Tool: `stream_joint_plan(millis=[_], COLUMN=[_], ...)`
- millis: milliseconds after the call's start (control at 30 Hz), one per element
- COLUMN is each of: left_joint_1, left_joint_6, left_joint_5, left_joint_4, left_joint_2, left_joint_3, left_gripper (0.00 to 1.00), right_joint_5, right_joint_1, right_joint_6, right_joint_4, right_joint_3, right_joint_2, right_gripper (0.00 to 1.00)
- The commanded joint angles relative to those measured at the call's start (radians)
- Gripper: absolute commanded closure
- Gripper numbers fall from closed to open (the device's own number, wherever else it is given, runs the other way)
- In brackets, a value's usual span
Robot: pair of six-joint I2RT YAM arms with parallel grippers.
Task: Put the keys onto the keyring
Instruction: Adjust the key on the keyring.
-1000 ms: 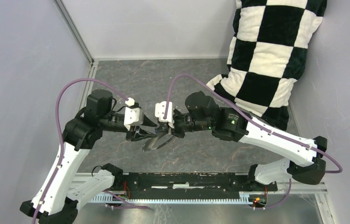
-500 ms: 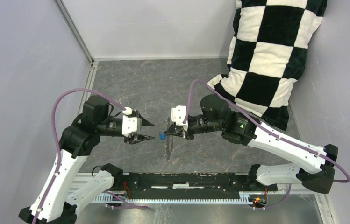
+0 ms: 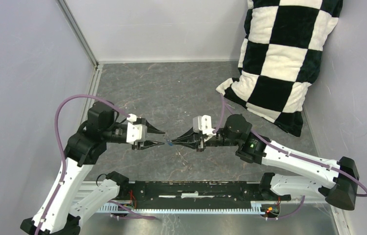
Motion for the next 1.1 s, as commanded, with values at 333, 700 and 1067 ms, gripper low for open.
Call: stream_joint_plan(millis=[333, 700, 1067], left_joint_1=[-0.003, -0.003, -0.003], left_joint_6=[-0.081, -0.168, -0.211], left_joint_5=[0.023, 0.017, 0.078], left_joint_4=[0.03, 0.132, 0.107], left_joint_2=[-0.029, -0.028, -0.029], left_joint_3=[0.013, 0.009, 0.0], left_gripper=[0.6, 0.53, 0.74], right_joint_5=[0.012, -0.041, -0.026], right_joint_1=[-0.006, -0.005, -0.006], right_joint_6=[0.239, 0.283, 0.287], right_joint_4=[0.636, 0.65, 0.665], right_joint_3=[-0.156, -0.117, -0.114], right_joint_2=[-0.019, 0.039, 0.037], right_gripper=[1.0, 1.0, 1.0])
